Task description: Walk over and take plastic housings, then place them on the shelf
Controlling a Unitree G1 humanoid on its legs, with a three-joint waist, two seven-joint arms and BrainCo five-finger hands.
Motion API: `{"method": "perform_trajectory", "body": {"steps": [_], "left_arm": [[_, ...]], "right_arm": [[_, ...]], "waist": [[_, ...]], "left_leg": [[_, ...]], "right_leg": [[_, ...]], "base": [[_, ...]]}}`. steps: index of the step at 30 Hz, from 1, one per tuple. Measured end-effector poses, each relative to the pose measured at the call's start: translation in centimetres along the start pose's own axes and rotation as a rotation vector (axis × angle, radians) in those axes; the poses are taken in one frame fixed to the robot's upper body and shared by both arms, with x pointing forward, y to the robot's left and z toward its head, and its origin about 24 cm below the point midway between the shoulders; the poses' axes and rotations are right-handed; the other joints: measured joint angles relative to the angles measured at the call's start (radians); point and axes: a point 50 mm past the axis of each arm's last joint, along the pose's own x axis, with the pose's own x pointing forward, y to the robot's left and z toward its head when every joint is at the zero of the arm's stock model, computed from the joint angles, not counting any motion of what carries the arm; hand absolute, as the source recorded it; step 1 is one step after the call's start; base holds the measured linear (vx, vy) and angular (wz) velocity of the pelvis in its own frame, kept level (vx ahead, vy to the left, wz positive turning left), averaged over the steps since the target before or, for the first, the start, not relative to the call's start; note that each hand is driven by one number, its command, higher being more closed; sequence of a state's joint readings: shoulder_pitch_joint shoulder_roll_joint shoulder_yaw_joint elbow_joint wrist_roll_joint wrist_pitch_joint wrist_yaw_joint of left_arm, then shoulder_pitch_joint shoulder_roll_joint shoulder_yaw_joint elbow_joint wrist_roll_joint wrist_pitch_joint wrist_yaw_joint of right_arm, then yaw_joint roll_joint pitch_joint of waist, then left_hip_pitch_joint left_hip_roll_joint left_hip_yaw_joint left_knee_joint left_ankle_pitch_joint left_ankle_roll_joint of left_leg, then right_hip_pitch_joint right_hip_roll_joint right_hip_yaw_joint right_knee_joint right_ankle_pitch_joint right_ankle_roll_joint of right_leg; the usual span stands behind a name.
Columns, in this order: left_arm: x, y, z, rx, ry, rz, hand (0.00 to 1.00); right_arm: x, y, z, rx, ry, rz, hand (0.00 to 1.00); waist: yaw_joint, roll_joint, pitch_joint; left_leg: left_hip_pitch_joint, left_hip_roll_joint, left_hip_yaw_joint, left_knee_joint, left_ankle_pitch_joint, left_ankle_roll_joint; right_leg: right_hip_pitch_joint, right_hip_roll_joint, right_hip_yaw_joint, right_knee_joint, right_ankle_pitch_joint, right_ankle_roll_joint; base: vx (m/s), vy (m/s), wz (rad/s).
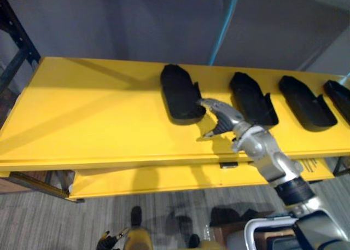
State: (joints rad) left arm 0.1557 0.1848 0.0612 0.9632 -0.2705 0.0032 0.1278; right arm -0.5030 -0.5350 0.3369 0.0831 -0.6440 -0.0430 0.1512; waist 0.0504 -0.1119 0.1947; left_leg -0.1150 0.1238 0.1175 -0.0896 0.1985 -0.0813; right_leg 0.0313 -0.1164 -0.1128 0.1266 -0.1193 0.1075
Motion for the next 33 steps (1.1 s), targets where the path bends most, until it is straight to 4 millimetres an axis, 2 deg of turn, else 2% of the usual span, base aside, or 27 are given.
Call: {"method": "perform_trajectory", "body": {"steps": [6, 16, 23, 33], "left_arm": [[0.0, -0.3, 0.2, -0.010, 0.000, -0.006, 0.00], [0.1, -0.5, 0.6, -0.016, -0.011, -0.010, 0.00], [0.3, -0.7, 1.2, -0.018, -0.023, -0.008, 0.00], [0.3, -0.9, 1.4, -0.017, -0.020, -0.012, 0.00]], "right_arm": [[0.4, -0.2, 0.3, -0.003, -0.013, 0.026, 0.00], [1.7, 0.8, 1.0, -0.018, -0.039, 0.114, 0.00], [2.4, 1.6, 1.2, -0.047, -0.027, 0.257, 0.00], [3.2, 0.9, 1.7, -0.078, -0.031, 0.331, 0.00]], "waist": [[0.002, 0.011, 0.008], [0.013, 0.018, 0.027], [0.023, 0.007, 0.051], [0.024, 0.008, 0.063]], "left_leg": [[-0.009, -0.001, 0.000, 0.000, 0.005, 0.005], [-0.008, 0.001, -0.009, 0.000, 0.004, 0.005], [-0.017, 0.000, -0.014, 0.000, 0.004, 0.005], [-0.022, 0.003, -0.012, 0.000, 0.004, 0.005]], "right_leg": [[-0.007, -0.001, -0.001, 0.004, 0.005, 0.007], [0.000, 0.003, -0.015, 0.006, 0.000, -0.001], [-0.004, 0.003, -0.021, 0.005, -0.002, -0.003], [-0.017, 0.005, -0.019, 0.019, -0.004, -0.006]], "base": [[0.02, -0.003, 0.00], [0.01, -0.006, 0.02], [0.00, -0.001, 0.02], [0.00, 0.000, 0.00]]}}
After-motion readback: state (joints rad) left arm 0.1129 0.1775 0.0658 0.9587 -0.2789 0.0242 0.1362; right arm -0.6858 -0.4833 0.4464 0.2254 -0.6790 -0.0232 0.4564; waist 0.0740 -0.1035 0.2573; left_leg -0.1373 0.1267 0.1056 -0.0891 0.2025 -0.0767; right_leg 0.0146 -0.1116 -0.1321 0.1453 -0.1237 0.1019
